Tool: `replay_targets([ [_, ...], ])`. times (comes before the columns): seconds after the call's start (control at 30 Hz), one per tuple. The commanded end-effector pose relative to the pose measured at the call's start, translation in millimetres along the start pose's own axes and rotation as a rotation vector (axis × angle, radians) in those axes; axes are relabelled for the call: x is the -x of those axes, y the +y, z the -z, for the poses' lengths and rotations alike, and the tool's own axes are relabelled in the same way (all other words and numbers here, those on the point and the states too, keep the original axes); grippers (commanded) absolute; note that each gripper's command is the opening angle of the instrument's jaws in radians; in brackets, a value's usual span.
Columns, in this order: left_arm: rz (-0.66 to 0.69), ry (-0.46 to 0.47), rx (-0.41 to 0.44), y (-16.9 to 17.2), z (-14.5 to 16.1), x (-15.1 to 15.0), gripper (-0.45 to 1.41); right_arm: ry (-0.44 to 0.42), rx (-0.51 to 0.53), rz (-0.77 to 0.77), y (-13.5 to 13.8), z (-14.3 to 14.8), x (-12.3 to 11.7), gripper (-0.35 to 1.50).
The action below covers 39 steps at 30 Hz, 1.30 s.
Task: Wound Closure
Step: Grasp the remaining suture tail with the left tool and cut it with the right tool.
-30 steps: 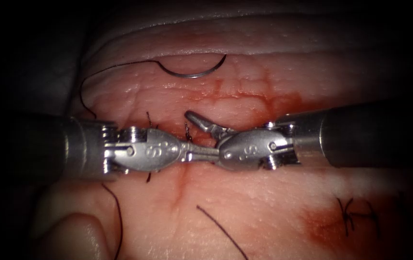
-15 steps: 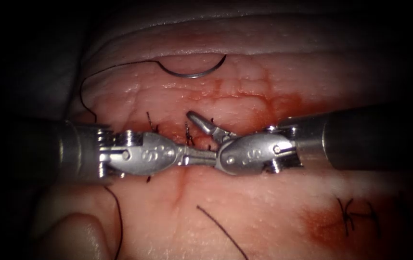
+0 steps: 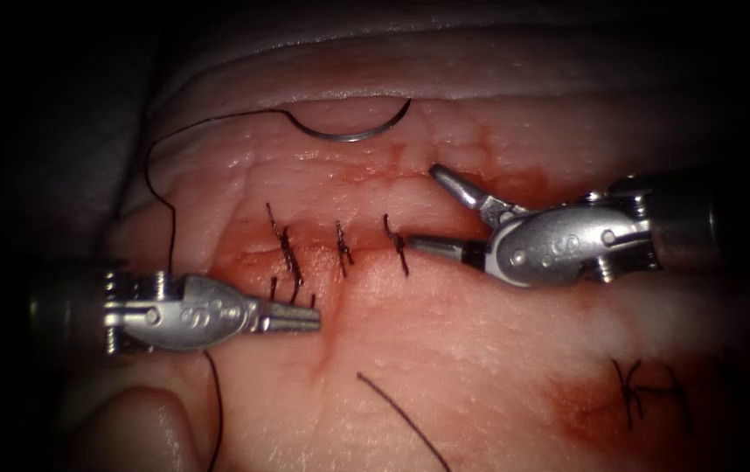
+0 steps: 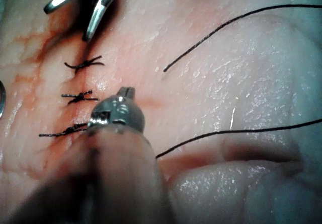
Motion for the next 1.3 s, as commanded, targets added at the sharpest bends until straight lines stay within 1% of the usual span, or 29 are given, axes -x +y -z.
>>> replay_targets([
  [0.03, 0.004, -0.012, -0.001, 0.1, -0.8, 0.8, -0.45, 0.0, 0.003, -0.002, -0.3, -0.4, 0.3, 1.08],
  [0.2, 0.025, -0.062, -0.001, 0.1, -1.2, 2.7, -0.45, 0.0, 0.006, 0.001, -0.7, -0.6, 0.3, 1.04],
  [0.3, 0.068, -0.103, 0.01, 0.2, -1.8, 3.8, -0.45, 0.001, 0.006, 0.001, -0.8, -0.6, 0.3, 1.01],
  [0.33, 0.087, -0.118, 0.014, 0.3, -2.1, 4.2, -0.42, 0.001, 0.006, 0.001, -0.8, -0.6, 0.3, 0.99],
  [0.37, 0.102, -0.126, 0.015, 0.3, -2.3, 4.5, -0.27, 0.001, 0.006, 0.001, -0.8, -0.5, 0.3, 0.99],
  [0.4, 0.118, -0.128, 0.019, 0.2, -2.5, 4.7, -0.16, 0.001, 0.006, 0.001, -0.8, -0.5, 0.3, 0.99],
  [0.47, 0.151, -0.122, 0.029, 0.1, -2.8, 5.1, -0.01, 0.001, 0.006, 0.001, -0.8, -0.5, 0.3, 0.99],
  [0.57, 0.183, -0.12, 0.041, 0.0, -2.7, 5.5, 0.1, 0.001, 0.005, 0.001, -0.8, -0.5, 0.3, 0.98],
  [0.7, 0.203, -0.128, 0.051, 0.1, -2.1, 5.7, 0.15, 0.001, 0.005, 0.001, -0.8, -0.5, 0.2, 0.98],
  [0.87, 0.221, -0.123, 0.06, 0.0, -0.9, 3.8, 0.17, 0.002, 0.006, 0.003, -0.9, -0.5, 0.3, 0.96],
  [1.0, 0.23, -0.093, 0.055, -0.1, 0.2, 1.9, 0.17, -0.001, 0.008, 0.004, -1.0, -0.5, 0.4, 0.96],
  [1.17, 0.202, -0.009, 0.028, -1.1, 2.2, -0.5, 0.19, -0.002, 0.013, 0.004, -1.0, -0.5, 0.5, 0.94],
  [1.23, 0.202, 0.018, 0.02, -1.7, 2.9, -1.1, 0.24, -0.002, 0.013, 0.005, -1.0, -0.5, 0.6, 0.94],
  [1.3, 0.211, 0.04, -0.001, -2.6, 3.6, -1.6, 0.36, -0.004, 0.015, 0.005, -1.0, -0.5, 0.6, 0.94],
])
